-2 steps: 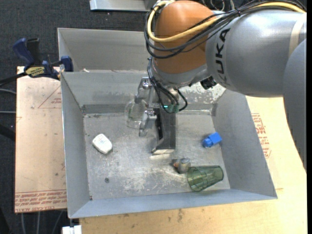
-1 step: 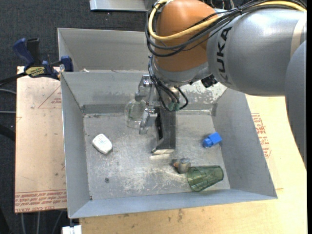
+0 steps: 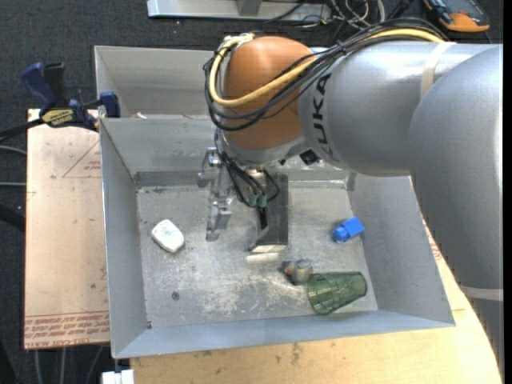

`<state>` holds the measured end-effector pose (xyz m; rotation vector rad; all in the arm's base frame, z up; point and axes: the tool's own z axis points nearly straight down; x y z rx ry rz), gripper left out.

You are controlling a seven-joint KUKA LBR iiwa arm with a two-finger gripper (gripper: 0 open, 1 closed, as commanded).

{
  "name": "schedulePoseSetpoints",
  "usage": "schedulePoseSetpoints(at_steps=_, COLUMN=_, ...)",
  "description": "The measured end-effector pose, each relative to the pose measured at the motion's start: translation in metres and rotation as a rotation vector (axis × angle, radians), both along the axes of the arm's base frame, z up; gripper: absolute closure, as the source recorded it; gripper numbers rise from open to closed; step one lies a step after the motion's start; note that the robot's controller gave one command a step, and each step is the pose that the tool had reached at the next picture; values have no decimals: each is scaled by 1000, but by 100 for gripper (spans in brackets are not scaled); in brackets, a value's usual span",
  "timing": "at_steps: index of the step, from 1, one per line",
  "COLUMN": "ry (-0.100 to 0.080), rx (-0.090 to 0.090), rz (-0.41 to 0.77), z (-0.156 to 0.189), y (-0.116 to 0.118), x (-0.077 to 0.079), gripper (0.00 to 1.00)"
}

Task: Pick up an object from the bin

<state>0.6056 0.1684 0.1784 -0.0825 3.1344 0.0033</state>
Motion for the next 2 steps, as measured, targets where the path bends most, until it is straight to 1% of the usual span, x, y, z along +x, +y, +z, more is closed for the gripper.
schedulePoseSetpoints(at_steps=1, ry=8, rx=-2, rz=-96, z=-22, y=42, x=-11, gripper=0)
schedulePoseSetpoints(at_steps=2, ry=4, rx=0, rz=-54, z=-54, y=47, x=-11, gripper=0)
